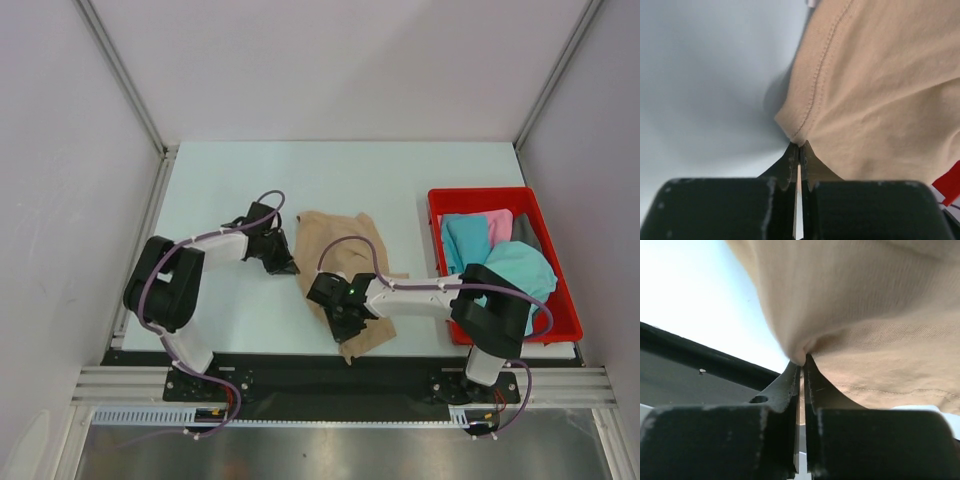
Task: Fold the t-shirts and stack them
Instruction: Flatten the tshirt out
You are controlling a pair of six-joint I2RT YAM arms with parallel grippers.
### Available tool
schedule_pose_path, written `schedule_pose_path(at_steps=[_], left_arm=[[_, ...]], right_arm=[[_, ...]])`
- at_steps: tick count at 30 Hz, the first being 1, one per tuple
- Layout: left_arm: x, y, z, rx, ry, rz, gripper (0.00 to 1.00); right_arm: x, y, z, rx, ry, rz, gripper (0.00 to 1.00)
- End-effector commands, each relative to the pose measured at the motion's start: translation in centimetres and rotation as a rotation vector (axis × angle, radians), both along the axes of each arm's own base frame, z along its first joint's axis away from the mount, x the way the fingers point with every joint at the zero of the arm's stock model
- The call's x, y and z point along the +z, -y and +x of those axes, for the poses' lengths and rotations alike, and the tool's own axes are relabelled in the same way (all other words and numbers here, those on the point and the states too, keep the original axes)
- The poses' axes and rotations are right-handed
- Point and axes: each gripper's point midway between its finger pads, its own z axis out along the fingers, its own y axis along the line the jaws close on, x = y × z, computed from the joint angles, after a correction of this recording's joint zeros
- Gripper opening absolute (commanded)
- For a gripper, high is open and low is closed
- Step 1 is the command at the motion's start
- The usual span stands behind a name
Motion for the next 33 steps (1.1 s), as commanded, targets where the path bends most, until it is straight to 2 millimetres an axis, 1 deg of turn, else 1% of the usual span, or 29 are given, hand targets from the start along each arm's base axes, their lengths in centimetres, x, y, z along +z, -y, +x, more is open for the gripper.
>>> schedule_pose_path(at_steps=[1,3,4,6,7,8,9,11,12,13,14,15,16,18,19,20,21,22,23,24,25,26,27,28,29,30,31,32,33], left_arm=[[4.5,-1.9,2.9,0.037,0.151,0.055,0.00],[7.4,-3.6,3.8,0.062,0.241,0.110,0.00],[10.6,-4.2,3.9,0.075,0.306,0.113,0.00],[14.3,-5.9,4.2,0.113,0.398,0.147,0.00],[18.1,-6.6,3.8,0.128,0.483,0.140,0.00],[20.1,-7.1,3.5,0.143,0.531,0.142,0.00],[21.9,-7.6,3.3,0.154,0.577,0.144,0.00],[27.6,-8.5,1.8,0.173,0.720,0.124,0.01],[29.6,-8.9,1.1,0.181,0.771,0.117,0.00],[32.1,-9.4,0.3,0.187,0.823,0.118,0.00],[34.5,-10.3,-1.0,0.215,0.890,0.121,0.00],[36.2,-10.8,-1.7,0.229,0.931,0.124,0.00],[39.0,-11.5,-2.9,0.249,0.997,0.119,0.00],[43.0,-13.3,-5.0,0.292,1.110,0.148,0.00],[46.5,-14.1,-6.7,0.321,1.192,0.137,0.00],[48.3,-14.6,-7.4,0.320,1.246,0.150,0.00],[49.9,-14.8,-8.0,0.319,1.291,0.148,0.00],[52.8,-15.1,-9.3,0.316,1.371,0.143,0.00],[54.1,-15.2,-9.7,0.315,1.405,0.138,0.00],[55.1,-14.9,-9.7,0.303,1.430,0.128,0.00],[56.8,-14.6,-9.2,0.302,1.468,0.116,0.00],[57.3,-14.2,-8.4,0.293,1.479,0.109,0.00],[58.4,-13.4,-7.7,0.268,1.514,0.082,0.00],[57.7,-12.3,-5.0,0.246,1.484,0.074,0.00],[57.7,-11.4,-3.6,0.223,1.484,0.056,0.00],[58.3,-9.9,-2.4,0.176,1.509,0.012,0.00],[56.3,-8.1,1.7,0.138,1.446,0.000,0.00],[55.6,-7.1,3.5,0.112,1.424,-0.013,0.00],[54.4,-5.8,5.8,0.080,1.390,-0.027,0.01]], right_arm=[[0.7,-0.5,1.4,0.025,0.070,-0.016,0.00],[2.2,-0.2,1.6,0.034,0.095,-0.018,0.00],[4.3,-0.8,2.4,0.039,0.144,0.020,0.00],[7.0,-1.1,2.8,0.056,0.179,0.052,0.00],[9.5,-1.8,2.9,0.085,0.211,0.112,0.00],[12.3,-3.2,3.3,0.109,0.247,0.183,0.00],[14.5,-4.5,2.7,0.147,0.273,0.248,0.00],[18.8,-6.6,1.3,0.257,0.332,0.376,0.00],[22.4,-8.3,0.8,0.294,0.368,0.465,0.00],[24.1,-9.5,-1.4,0.372,0.356,0.526,0.00],[25.6,-10.7,-2.1,0.414,0.364,0.570,0.00],[29.0,-11.9,-3.2,0.449,0.377,0.659,0.00],[31.0,-12.6,-4.5,0.497,0.359,0.724,0.00],[33.8,-14.2,-6.6,0.562,0.341,0.818,0.00],[37.6,-14.6,-7.9,0.606,0.347,0.916,0.00],[39.0,-14.7,-8.9,0.635,0.346,0.948,0.00],[42.1,-14.6,-9.4,0.657,0.380,1.010,0.00],[43.1,-14.3,-9.7,0.666,0.394,1.027,0.00],[44.0,-13.8,-9.9,0.669,0.398,1.040,0.00],[45.6,-12.7,-9.9,0.660,0.425,1.076,0.00],[45.4,-12.4,-9.4,0.630,0.431,1.070,0.00],[45.9,-11.8,-8.9,0.603,0.444,1.085,0.00],[45.9,-11.2,-7.1,0.545,0.458,1.078,0.00],[46.8,-9.6,-6.4,0.493,0.467,1.109,0.00],[44.2,-9.4,-5.1,0.439,0.438,1.058,0.00],[42.9,-8.5,-2.2,0.343,0.449,1.024,0.00],[43.7,-6.5,-0.6,0.231,0.451,1.053,0.00],[39.9,-5.9,1.1,0.163,0.414,0.984,0.00],[39.0,-4.8,2.6,0.103,0.417,0.972,0.00]])
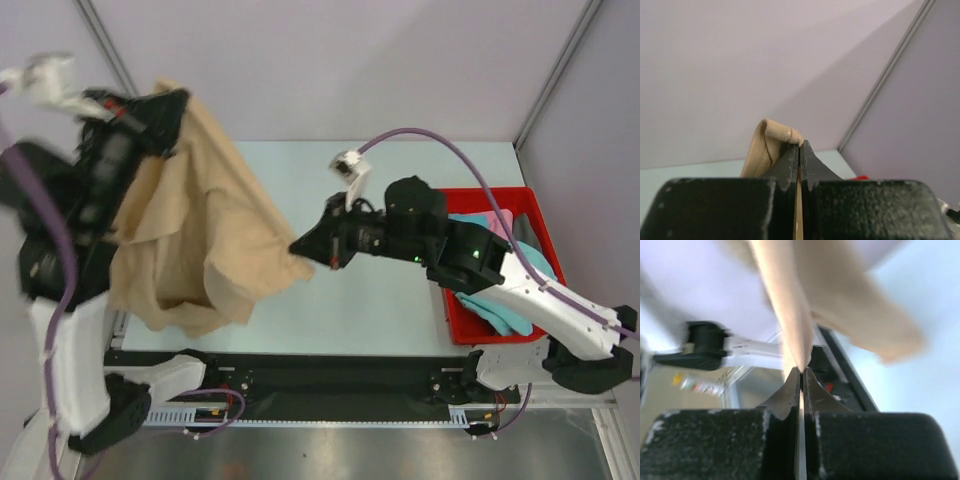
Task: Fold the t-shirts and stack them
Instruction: Flatten the tshirt out
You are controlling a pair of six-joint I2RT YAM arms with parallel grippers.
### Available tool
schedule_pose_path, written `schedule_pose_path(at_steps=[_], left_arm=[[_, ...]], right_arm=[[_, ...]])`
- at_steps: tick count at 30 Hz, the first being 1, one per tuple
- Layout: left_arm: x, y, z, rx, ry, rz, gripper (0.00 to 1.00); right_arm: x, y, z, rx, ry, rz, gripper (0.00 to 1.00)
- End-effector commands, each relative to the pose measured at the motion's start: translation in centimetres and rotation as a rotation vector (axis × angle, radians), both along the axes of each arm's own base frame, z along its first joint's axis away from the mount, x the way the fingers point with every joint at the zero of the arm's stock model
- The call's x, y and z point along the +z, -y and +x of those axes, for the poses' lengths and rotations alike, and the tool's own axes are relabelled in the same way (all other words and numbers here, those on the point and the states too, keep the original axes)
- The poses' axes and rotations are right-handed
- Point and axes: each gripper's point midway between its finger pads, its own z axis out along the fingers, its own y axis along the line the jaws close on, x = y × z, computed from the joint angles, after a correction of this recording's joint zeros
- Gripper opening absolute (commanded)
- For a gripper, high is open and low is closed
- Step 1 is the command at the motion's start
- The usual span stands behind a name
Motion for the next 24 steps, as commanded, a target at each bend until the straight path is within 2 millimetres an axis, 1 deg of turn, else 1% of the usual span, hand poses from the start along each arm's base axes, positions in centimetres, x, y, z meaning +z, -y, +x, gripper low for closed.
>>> schedule_pose_path(at_steps=[1,2,3,4,5,6,7,8,9,10,11,12,13,15,16,17,18,19,20,21,22,23,24], left_arm=[[-6.4,6.2,13.4,-0.133,-0.171,0.074,0.00],[-10.8,8.4,17.8,-0.163,-0.278,0.096,0.00],[-12.7,9.7,19.8,-0.192,-0.304,0.109,0.00],[-14.6,10.8,21.5,-0.207,-0.323,0.151,0.00],[-17.3,12.1,23.6,-0.209,-0.358,0.186,0.00],[-23.2,14.7,26.7,-0.230,-0.455,0.238,0.01],[-23.7,15.8,28.4,-0.234,-0.439,0.275,0.00],[-29.8,17.9,31.3,-0.234,-0.533,0.320,0.00],[-32.6,18.4,32.2,-0.227,-0.600,0.349,0.00],[-31.4,18.8,33.1,-0.217,-0.567,0.334,0.11],[-32.9,18.3,33.9,-0.176,-0.597,0.328,0.28],[-34.4,17.9,34.3,-0.146,-0.630,0.328,0.45],[-35.2,17.4,34.3,-0.123,-0.653,0.339,0.63],[-36.2,16.6,33.6,-0.090,-0.697,0.375,0.76],[-36.1,16.0,32.7,-0.089,-0.703,0.410,0.85],[-36.1,15.5,32.1,-0.060,-0.713,0.440,0.90],[-36.8,14.0,31.2,0.003,-0.754,0.480,0.93],[-36.7,12.9,29.4,0.018,-0.780,0.504,0.94],[-37.5,12.7,28.1,0.005,-0.806,0.520,0.94],[-37.8,12.6,26.8,-0.019,-0.815,0.531,0.94],[-41.9,12.5,24.2,-0.065,-0.896,0.589,0.94],[-40.8,13.4,21.9,-0.098,-0.864,0.606,0.94],[-42.0,13.8,20.4,-0.119,-0.881,0.639,0.94]], right_arm=[[-4.7,5.0,6.9,-0.263,-0.188,-0.039,0.00],[-5.8,6.3,7.8,-0.307,-0.215,-0.057,0.00],[-8.2,7.5,9.2,-0.356,-0.252,-0.103,0.00],[-10.3,9.7,11.5,-0.444,-0.291,-0.152,0.00],[-11.8,10.8,12.8,-0.486,-0.310,-0.183,0.00],[-14.9,12.0,13.7,-0.509,-0.326,-0.250,0.00],[-16.6,14.3,15.7,-0.589,-0.362,-0.280,0.00],[-18.5,15.3,16.7,-0.619,-0.398,-0.314,0.00],[-20.4,16.2,17.4,-0.637,-0.427,-0.348,0.00],[-22.2,17.3,17.8,-0.657,-0.473,-0.386,0.00],[-23.1,18.7,18.6,-0.691,-0.492,-0.407,0.00],[-24.4,19.1,19.1,-0.702,-0.516,-0.446,0.00],[-25.0,20.0,18.9,-0.720,-0.522,-0.502,0.00],[-25.8,20.8,18.7,-0.732,-0.542,-0.550,0.00],[-26.2,21.4,18.3,-0.742,-0.554,-0.577,0.00],[-26.8,21.7,17.8,-0.744,-0.570,-0.593,0.00],[-27.2,21.9,17.4,-0.741,-0.583,-0.600,0.00],[-27.2,22.0,16.8,-0.744,-0.591,-0.592,0.00],[-28.2,22.2,16.0,-0.736,-0.619,-0.605,0.00],[-28.2,21.8,15.3,-0.714,-0.633,-0.588,0.00],[-27.9,21.7,14.9,-0.707,-0.631,-0.562,0.00],[-28.2,21.6,14.3,-0.705,-0.652,-0.549,0.00],[-29.0,21.7,13.5,-0.697,-0.677,-0.555,0.00]])
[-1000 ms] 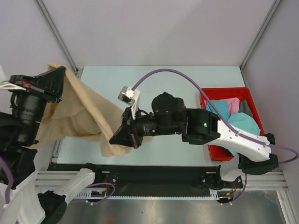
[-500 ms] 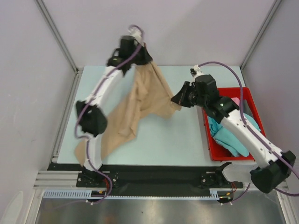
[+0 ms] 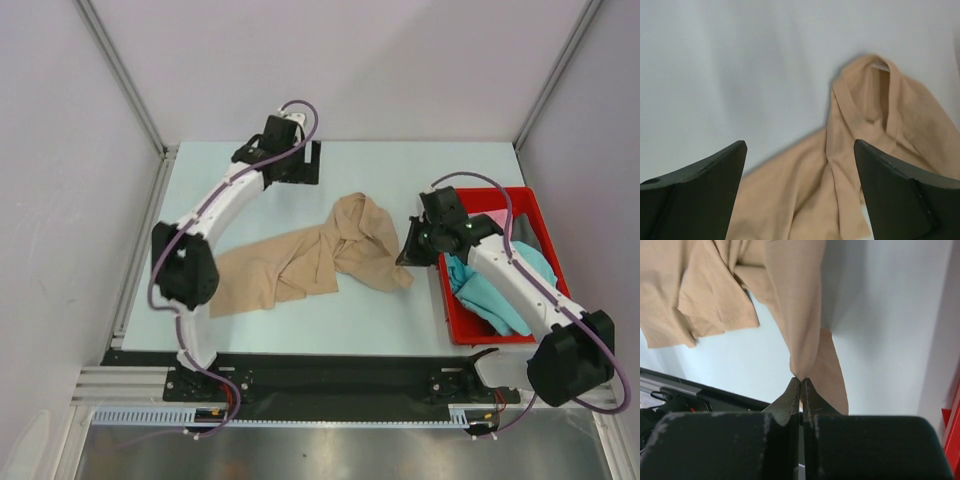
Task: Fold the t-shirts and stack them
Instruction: Flatten the tshirt out
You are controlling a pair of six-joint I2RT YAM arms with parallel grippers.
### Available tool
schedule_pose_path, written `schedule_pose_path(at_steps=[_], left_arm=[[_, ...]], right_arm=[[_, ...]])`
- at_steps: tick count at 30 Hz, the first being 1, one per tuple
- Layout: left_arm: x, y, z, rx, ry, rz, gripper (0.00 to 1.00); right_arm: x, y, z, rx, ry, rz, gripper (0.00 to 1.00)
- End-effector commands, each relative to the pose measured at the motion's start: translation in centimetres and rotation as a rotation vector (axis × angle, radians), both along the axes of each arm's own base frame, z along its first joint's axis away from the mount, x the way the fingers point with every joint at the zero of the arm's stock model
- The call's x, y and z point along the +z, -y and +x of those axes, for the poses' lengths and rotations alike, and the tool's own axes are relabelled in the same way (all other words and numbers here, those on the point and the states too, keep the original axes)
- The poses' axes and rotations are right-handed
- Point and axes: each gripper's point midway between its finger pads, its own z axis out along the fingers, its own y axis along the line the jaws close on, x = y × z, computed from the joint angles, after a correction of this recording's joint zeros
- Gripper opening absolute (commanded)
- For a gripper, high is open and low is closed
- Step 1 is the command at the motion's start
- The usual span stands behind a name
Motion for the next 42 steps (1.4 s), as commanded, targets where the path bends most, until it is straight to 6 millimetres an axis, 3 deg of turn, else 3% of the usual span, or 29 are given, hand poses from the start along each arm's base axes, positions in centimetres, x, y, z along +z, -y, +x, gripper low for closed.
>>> schedule_pose_path(at_steps=[1,2,3,4,5,8,14,17,26,30,35,36,39,41,42], left_arm=[[-2.7,0.7,-7.4,-0.120,-0.061,0.109,0.94],[-3.0,2.1,-9.7,-0.167,-0.068,0.113,0.93],[-4.2,2.7,-11.0,-0.182,-0.087,0.120,0.93],[-6.7,2.7,-13.1,-0.192,-0.148,0.131,0.90],[-7.3,4.0,-14.6,-0.225,-0.156,0.134,0.89],[-9.0,5.3,-17.1,-0.239,-0.203,0.128,0.77],[-10.8,4.8,-21.0,-0.174,-0.280,0.166,0.63],[-11.7,4.4,-22.0,-0.168,-0.287,0.226,0.61],[-13.5,5.6,-25.9,-0.172,-0.377,0.171,0.44],[-14.3,4.7,-26.5,-0.143,-0.396,0.186,0.36],[-14.2,4.1,-26.1,-0.122,-0.375,0.219,0.17],[-14.0,3.9,-25.9,-0.118,-0.365,0.229,0.02],[-11.6,3.1,-24.9,-0.078,-0.304,0.258,0.01],[-7.7,3.0,-24.2,-0.053,-0.227,0.216,0.00],[-6.3,1.6,-24.1,-0.018,-0.200,0.253,0.00]], right_arm=[[-0.2,-0.4,-2.7,0.020,-0.042,0.058,0.00],[0.1,-0.3,-3.1,0.017,-0.034,0.067,0.00],[-0.5,-0.1,-3.5,0.018,-0.044,0.061,0.00],[-0.5,0.1,-3.9,0.015,-0.046,0.063,0.00],[-0.2,0.2,-4.1,0.014,-0.030,0.069,0.00],[-0.2,0.7,-5.3,0.013,-0.024,0.073,0.00],[-0.5,1.9,-7.3,0.011,-0.012,0.070,0.00],[-0.6,2.3,-8.0,-0.001,-0.008,0.082,0.00],[-0.6,2.7,-9.5,0.003,0.001,0.102,0.00],[-0.7,2.8,-9.7,0.016,0.003,0.100,0.00],[-0.8,2.8,-9.7,0.028,0.004,0.093,0.00],[-0.8,2.8,-9.8,0.031,0.005,0.095,0.00],[-0.6,2.5,-9.9,0.040,0.001,0.108,0.00],[-0.4,2.5,-9.9,0.052,0.004,0.105,0.00],[-0.2,2.5,-9.9,0.060,0.012,0.102,0.00]])
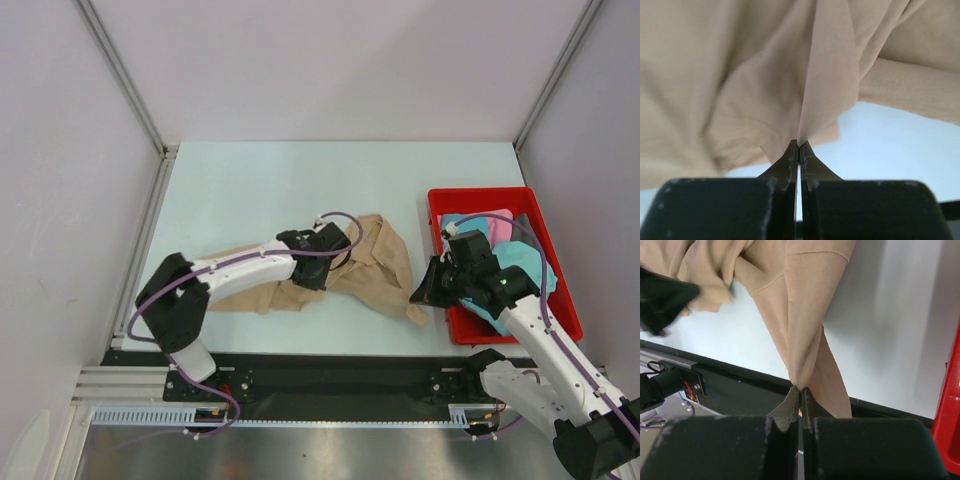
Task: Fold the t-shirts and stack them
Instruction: Flatten the tshirt out
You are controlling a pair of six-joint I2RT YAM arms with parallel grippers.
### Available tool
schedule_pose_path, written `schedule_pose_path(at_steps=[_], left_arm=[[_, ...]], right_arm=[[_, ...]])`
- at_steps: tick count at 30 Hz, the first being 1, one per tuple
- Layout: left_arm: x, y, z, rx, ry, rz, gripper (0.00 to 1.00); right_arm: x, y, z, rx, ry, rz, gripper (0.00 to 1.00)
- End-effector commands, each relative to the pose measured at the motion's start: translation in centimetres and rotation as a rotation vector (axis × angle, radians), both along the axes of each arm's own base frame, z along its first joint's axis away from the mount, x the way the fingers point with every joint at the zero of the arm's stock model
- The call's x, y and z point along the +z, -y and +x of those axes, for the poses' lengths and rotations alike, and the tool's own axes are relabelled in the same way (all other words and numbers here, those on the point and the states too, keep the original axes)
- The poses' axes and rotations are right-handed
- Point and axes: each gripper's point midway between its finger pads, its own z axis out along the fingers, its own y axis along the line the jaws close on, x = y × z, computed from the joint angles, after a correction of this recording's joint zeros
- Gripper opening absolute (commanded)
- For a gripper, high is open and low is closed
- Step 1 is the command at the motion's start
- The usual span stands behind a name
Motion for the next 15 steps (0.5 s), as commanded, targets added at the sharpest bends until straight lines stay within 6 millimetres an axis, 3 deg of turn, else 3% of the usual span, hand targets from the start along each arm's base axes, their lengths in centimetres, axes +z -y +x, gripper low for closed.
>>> schedule_pose_path(at_steps=[1,3,7,8,10,15], left_arm=[[10.1,-1.1,2.4,0.079,0.229,-0.059,0.00],[14.7,-3.2,2.0,0.108,0.308,-0.076,0.00],[25.8,-7.3,1.9,0.178,0.556,-0.173,0.00],[27.6,-8.5,1.6,0.192,0.596,-0.182,0.00],[33.1,-11.7,0.7,0.240,0.745,-0.253,0.00],[44.0,-16.9,-1.3,0.221,1.113,-0.409,0.01]], right_arm=[[0.8,-0.1,-0.5,0.042,0.011,-0.001,0.00],[1.0,0.0,-0.6,0.063,0.020,-0.010,0.00],[1.6,-0.8,-1.5,0.136,0.022,-0.008,0.00],[1.9,-1.0,-1.7,0.150,0.028,-0.006,0.00],[2.9,-1.8,-2.2,0.197,0.049,-0.003,0.00],[5.4,-2.4,-3.5,0.232,0.103,0.002,0.00]])
